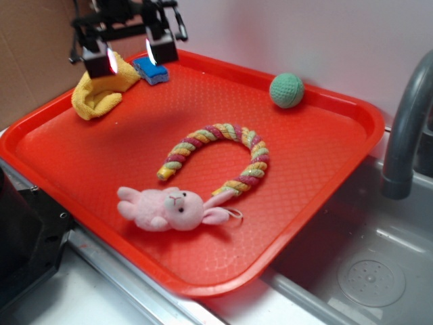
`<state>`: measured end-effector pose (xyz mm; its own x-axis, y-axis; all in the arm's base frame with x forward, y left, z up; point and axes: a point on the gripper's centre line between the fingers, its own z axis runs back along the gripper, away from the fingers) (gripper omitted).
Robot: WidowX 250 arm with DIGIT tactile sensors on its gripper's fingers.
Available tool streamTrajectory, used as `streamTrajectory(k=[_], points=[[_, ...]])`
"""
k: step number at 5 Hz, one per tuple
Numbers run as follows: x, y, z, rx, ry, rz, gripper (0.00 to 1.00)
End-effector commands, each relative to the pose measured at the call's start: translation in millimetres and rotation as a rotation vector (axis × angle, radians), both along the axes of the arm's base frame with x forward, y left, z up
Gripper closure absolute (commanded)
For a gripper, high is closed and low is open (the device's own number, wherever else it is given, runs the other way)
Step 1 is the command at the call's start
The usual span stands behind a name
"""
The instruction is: Grab the blue sponge.
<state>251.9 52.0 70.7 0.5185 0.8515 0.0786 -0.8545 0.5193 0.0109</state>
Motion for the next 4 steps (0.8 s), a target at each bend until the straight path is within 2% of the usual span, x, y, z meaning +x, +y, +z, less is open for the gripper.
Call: streamTrajectory(k=[1, 3, 4], points=[[34.8, 49.2, -17.2, 0.002, -0.073, 0.011, 0.00], [30.2, 71.8, -3.8, 0.042, -0.138, 0.007, 0.00], [42.9, 84.7, -12.4, 0.034, -0.140, -0.004, 0.00]])
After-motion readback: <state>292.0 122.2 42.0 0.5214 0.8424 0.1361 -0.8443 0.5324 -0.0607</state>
